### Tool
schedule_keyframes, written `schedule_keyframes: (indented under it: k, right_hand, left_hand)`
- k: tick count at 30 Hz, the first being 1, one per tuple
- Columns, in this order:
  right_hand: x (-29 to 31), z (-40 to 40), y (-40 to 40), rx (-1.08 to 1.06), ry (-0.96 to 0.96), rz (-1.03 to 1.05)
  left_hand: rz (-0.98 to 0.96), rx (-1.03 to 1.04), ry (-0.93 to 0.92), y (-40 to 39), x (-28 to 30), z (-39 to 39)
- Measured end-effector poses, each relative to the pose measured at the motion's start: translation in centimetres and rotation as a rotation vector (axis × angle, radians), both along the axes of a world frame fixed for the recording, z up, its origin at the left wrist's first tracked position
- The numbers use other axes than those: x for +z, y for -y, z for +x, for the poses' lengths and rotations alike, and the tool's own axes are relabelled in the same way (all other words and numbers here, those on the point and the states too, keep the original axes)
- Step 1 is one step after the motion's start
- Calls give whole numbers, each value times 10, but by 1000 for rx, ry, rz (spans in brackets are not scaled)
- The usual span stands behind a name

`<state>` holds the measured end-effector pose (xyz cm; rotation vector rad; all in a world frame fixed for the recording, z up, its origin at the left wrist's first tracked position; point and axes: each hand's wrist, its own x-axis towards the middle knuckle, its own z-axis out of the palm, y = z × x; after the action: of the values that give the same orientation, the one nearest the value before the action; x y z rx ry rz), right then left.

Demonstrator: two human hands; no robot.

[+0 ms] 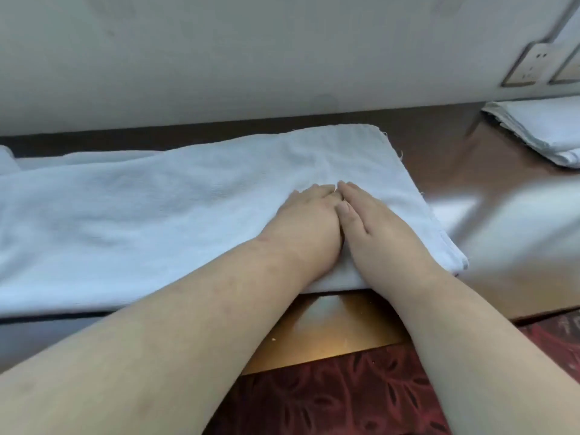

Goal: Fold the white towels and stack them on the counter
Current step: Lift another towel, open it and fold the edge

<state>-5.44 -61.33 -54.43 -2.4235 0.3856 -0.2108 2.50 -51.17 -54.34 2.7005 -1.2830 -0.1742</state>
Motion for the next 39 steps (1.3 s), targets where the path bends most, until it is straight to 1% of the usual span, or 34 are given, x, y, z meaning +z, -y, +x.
schedule_keyframes:
  k: [1, 2, 3, 4, 6, 8, 10, 11, 13, 15, 16, 18, 20, 22, 23, 24, 25, 27, 28, 29, 31, 33, 35, 37, 39]
  right_hand:
    - [-3, -1, -1, 2, -74, -81]
    - [-6, -4, -3, 20, -157, -213]
    - [-7, -6, -5, 45, -220, -333]
    - [-7, -5, -7, 62, -271, -399]
    - [1, 0, -13, 42, -367, -409]
    - [16, 12, -23, -51, -447, -390]
    - [31, 29, -51, -97, -479, -364]
    - [36, 36, -74, -53, -458, -329]
    - [37, 46, -130, 147, -400, -278]
    - [32, 47, -180, 312, -390, -335]
    - [31, 47, -197, 341, -400, -391]
    - [35, 50, -213, 298, -472, -468]
    - [48, 64, -221, 279, -617, -543]
    - [68, 89, -234, 318, -786, -646]
    - [79, 103, -244, 356, -840, -669]
    - [88, 119, -255, 407, -849, -672]
    - [96, 133, -265, 442, -815, -636]
    - [108, 164, -285, 419, -651, -417]
    - [111, 179, -296, 391, -553, -309]
    - [113, 194, -306, 389, -473, -234]
    - [111, 226, -320, 433, -392, -164]
    - [104, 258, -331, 470, -407, -138]
    - [96, 282, -337, 486, -454, -117]
    - [90, 297, -339, 480, -537, -60]
    - [83, 306, -338, 490, -638, -51]
  left_hand:
    - [-44, 87, -16, -17, -1, 2]
    - [-39, 161, -25, -39, -3, 1]
    - [5, 218, -23, -65, -4, -2]
    - [52, 261, -26, -91, -6, -4]
    - [108, 333, -70, -142, -6, -8]
    - [148, 415, -104, -181, -4, -10]
    - [183, 513, -140, -212, -2, -15]
    - [196, 549, -162, -225, -1, -18]
    - [195, 590, -202, -251, 1, -21]
    - [183, 623, -238, -278, 4, -20]
    - [173, 644, -257, -293, 6, -17]
    - [164, 675, -292, -324, 12, -10]
    - [169, 692, -293, -352, 18, -1]
    - [157, 690, -269, -373, 24, 8]
    - [127, 697, -253, -381, 27, 12]
    - [65, 720, -233, -387, 28, 16]
    - [-24, 766, -212, -392, 30, 19]
    - [-192, 913, -158, -401, 31, 28]
    - [-214, 990, -152, -406, 31, 34]
    - [-199, 1054, -185, -411, 30, 40]
    - [-136, 1144, -302, -420, 32, 52]
    - [-125, 1201, -346, -428, 33, 62]
    - [-172, 1240, -326, -434, 35, 67]
    - [-239, 1285, -342, -436, 39, 68]
    - [-240, 1304, -388, -437, 41, 69]
